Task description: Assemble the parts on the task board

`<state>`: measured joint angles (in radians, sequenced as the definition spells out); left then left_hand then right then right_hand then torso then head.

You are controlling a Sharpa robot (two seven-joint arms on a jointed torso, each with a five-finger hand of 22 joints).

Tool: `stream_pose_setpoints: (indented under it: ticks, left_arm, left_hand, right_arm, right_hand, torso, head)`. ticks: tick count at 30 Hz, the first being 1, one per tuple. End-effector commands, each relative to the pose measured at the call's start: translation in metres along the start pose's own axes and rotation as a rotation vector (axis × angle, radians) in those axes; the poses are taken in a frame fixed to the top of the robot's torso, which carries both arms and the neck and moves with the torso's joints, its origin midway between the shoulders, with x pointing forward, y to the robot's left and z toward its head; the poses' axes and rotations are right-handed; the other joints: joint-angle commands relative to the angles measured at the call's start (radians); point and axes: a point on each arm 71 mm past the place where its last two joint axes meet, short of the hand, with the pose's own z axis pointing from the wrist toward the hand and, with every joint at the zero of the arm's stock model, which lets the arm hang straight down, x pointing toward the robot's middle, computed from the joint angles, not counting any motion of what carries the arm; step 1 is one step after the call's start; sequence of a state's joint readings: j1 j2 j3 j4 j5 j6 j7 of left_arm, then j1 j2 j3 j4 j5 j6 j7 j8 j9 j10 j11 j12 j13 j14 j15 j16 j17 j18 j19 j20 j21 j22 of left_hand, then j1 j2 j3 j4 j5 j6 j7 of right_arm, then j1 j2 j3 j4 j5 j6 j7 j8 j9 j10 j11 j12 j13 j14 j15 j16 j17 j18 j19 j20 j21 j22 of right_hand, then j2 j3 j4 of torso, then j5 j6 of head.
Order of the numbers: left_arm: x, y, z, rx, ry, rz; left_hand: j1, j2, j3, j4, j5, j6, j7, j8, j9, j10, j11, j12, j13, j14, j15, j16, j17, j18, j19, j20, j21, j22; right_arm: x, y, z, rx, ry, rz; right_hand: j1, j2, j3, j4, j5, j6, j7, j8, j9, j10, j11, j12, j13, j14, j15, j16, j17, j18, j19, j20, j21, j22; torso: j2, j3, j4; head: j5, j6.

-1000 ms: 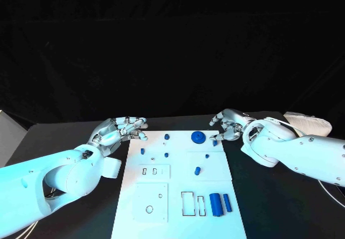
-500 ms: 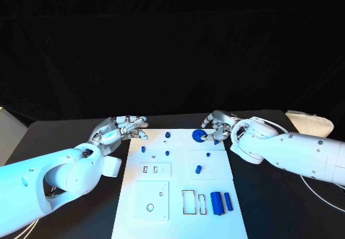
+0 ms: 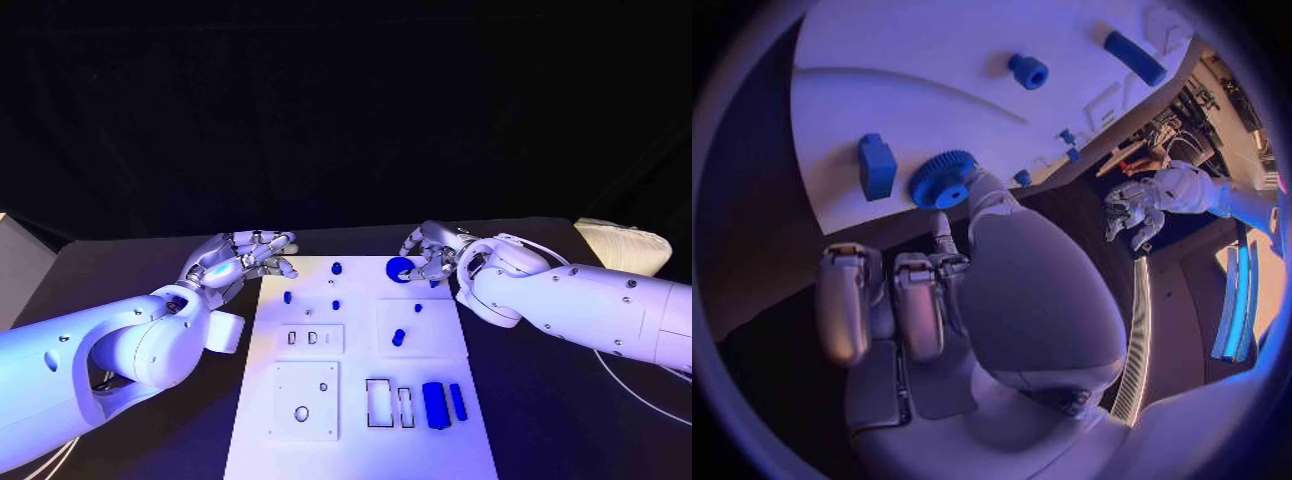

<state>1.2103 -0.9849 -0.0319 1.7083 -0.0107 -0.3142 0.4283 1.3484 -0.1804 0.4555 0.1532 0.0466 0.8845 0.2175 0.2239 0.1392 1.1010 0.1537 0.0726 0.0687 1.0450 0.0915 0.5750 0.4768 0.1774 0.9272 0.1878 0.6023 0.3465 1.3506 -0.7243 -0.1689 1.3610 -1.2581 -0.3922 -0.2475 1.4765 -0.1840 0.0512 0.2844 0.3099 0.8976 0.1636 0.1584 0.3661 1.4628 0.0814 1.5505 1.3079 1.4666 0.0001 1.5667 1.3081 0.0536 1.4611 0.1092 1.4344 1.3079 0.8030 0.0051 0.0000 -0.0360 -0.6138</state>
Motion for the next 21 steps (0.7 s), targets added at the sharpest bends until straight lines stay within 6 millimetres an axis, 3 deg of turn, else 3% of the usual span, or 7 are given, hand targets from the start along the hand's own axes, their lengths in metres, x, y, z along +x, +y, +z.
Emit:
stream_pose_setpoints:
  ticks: [1, 11, 14, 21]
  left_arm:
    - [0.0030, -0.0010, 0.0005, 0.005, 0.024, -0.008]
    - [0.0027, -0.0009, 0.0004, 0.003, 0.023, -0.008]
    - [0.0023, -0.0009, 0.0003, 0.003, 0.022, -0.008]
    - [0.0022, -0.0009, 0.0003, 0.002, 0.022, -0.007]
  left_hand:
    - [-0.004, 0.003, 0.005, -0.004, 0.003, -0.002, 0.007, -0.004, -0.001, -0.005, 0.004, -0.006, -0.001, -0.005, 0.000, 0.004, 0.002, -0.001, -0.006, -0.001, 0.003, 0.001]
    - [-0.004, 0.003, 0.005, -0.004, 0.003, -0.002, 0.007, -0.004, -0.001, -0.005, 0.004, -0.006, -0.001, -0.005, 0.000, 0.004, 0.002, -0.001, -0.006, -0.001, 0.003, 0.001]
    - [-0.004, 0.004, 0.007, -0.006, 0.003, -0.001, 0.006, -0.004, -0.001, -0.005, 0.004, -0.005, -0.001, -0.007, 0.000, 0.007, 0.003, -0.001, -0.009, -0.001, 0.008, 0.004]
    - [-0.004, 0.004, 0.007, -0.006, 0.003, -0.001, 0.006, -0.004, -0.001, -0.005, 0.004, -0.005, -0.001, -0.007, 0.000, 0.007, 0.003, -0.001, -0.009, -0.001, 0.008, 0.004]
  right_arm:
    - [0.0034, 0.0029, 0.0001, -0.011, 0.025, -0.011]
    - [0.0050, 0.0043, 0.0010, -0.012, 0.027, -0.027]
    - [0.0050, 0.0034, 0.0013, -0.010, 0.026, -0.033]
    - [0.0055, 0.0024, 0.0019, -0.005, 0.029, -0.044]
  right_hand:
    - [0.003, 0.010, 0.008, 0.001, 0.004, 0.007, 0.000, 0.007, 0.002, 0.089, 0.000, 0.004, 0.241, 0.104, 0.009, 0.004, 0.263, -0.016, 0.028, 0.003, 0.004, 0.112]
    - [0.017, 0.014, 0.027, -0.001, 0.002, 0.020, -0.002, 0.011, 0.002, 0.092, -0.002, 0.007, 0.244, 0.104, 0.007, 0.004, 0.263, -0.017, 0.029, 0.002, 0.008, 0.117]
    - [0.024, 0.012, 0.049, 0.000, -0.020, 0.026, -0.002, 0.011, 0.000, 0.092, -0.003, 0.007, 0.245, 0.104, 0.007, 0.004, 0.263, -0.017, 0.029, 0.001, 0.010, 0.120]
    - [0.034, 0.012, 0.088, -0.001, -0.013, 0.039, -0.003, 0.012, -0.003, 0.093, -0.004, 0.007, 0.246, 0.104, 0.006, 0.004, 0.263, -0.017, 0.029, 0.000, 0.012, 0.124]
  torso:
    - [0.000, 0.0001, -0.0005]
    - [0.000, 0.0000, 0.0006]
    - [0.001, 0.0006, 0.0001]
    - [0.001, 0.0009, -0.0003]
  head:
    - [-0.001, -0.001]
    - [-0.001, -0.002]
    - [0.000, -0.002]
    - [0.000, -0.003]
